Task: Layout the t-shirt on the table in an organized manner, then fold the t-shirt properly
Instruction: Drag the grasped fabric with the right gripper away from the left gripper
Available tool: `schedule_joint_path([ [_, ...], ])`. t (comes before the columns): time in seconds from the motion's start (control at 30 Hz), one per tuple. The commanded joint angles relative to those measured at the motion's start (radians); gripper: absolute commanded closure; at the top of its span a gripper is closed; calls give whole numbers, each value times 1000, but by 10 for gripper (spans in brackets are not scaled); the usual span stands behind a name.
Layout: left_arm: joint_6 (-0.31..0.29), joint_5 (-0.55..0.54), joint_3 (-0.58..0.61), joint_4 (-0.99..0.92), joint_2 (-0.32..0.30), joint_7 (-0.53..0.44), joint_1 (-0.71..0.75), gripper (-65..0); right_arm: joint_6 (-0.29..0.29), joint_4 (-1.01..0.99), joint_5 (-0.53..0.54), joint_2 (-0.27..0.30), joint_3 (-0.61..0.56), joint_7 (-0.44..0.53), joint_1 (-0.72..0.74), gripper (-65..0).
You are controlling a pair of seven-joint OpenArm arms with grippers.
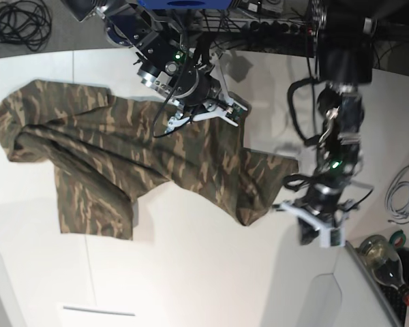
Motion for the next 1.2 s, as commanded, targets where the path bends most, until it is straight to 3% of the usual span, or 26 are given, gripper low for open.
schedule_joint_path([
  [0.0, -15, -5, -12, 83, 4, 19, 26, 0, -2, 25, 0, -10, -1, 13, 8, 0],
  [0.03, -15, -5, -21, 144, 5, 52, 75, 0, 0, 25, 0, -10, -1, 4, 7, -5],
  [0.1, -15, -5, -32, 230, 5, 78, 184, 0, 6, 25, 0, -10, -7, -62, 7, -80],
  [0.2, -15, -6, -57, 284, 5, 45, 337, 0, 67, 68, 0, -4, -46, -130, 2, -252],
  [0.27, -17, -42, -96, 284, 15, 15, 409, 0, 84, 140, 0, 13, -29, -114, -44, -294],
  [0.47, -21, -382, -178, 274, 21, -4, 581, 0, 83, 367, -1, 72, 131, -32, -145, -299],
  [0.53, -21, -434, -176, 274, 21, -4, 621, -84, 83, 372, -1, 73, 226, -22, -148, -299],
  [0.63, -27, -437, -169, 274, 33, -6, 650, -204, 89, 370, 0, 73, 349, -18, -157, -299],
  [0.77, -176, -437, -170, 274, 73, -3, 667, -290, 89, 368, 0, 76, 467, 53, -194, -300],
  [0.93, -310, -437, -170, 228, 123, 0, 658, -510, 90, 368, 0, 76, 568, 103, -217, -300],
  [1.17, -313, -442, -136, 32, 157, 2, 569, -469, 90, 367, 0, 76, 619, 103, -222, -297],
])
